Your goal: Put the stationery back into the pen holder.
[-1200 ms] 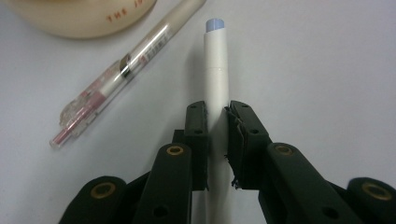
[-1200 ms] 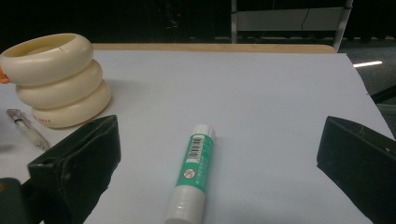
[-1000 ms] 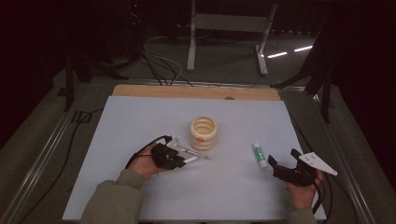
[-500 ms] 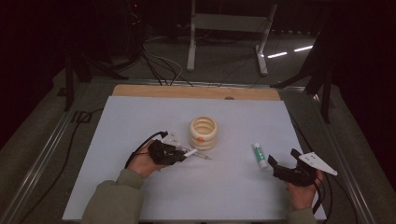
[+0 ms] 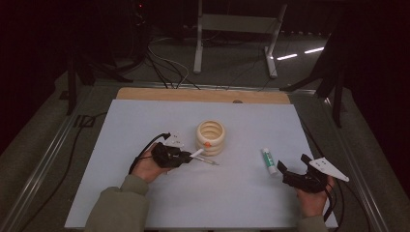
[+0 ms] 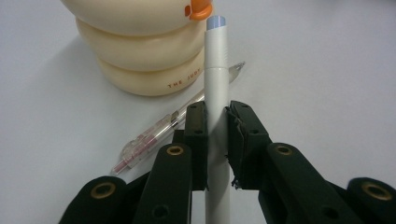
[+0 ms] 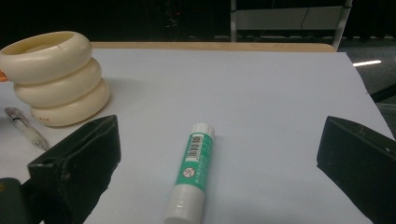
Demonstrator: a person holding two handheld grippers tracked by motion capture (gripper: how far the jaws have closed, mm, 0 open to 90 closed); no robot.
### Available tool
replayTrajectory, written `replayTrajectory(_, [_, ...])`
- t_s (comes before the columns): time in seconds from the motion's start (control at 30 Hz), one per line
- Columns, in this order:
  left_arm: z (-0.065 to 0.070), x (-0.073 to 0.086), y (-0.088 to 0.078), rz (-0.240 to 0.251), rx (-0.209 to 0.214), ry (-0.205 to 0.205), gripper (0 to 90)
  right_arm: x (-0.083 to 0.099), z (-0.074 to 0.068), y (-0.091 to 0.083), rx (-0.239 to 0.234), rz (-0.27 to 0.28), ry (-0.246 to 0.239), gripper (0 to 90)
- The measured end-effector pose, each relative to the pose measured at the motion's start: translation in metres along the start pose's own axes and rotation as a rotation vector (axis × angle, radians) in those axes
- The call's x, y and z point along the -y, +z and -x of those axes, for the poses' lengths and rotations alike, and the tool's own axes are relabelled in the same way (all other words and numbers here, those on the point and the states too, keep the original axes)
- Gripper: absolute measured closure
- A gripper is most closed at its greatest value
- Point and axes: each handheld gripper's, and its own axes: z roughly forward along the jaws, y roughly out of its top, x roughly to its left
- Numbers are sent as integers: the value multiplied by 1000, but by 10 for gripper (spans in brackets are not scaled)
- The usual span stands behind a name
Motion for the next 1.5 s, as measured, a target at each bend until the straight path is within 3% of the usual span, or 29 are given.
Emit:
replayTrajectory(0.8, [0,-11,-8,60,-45,-12,792,0,0,0,-1,-1,0,0])
replayTrajectory(1.5, [0,-19,-12,105,-49,-20,793,0,0,0,-1,-1,-3,0])
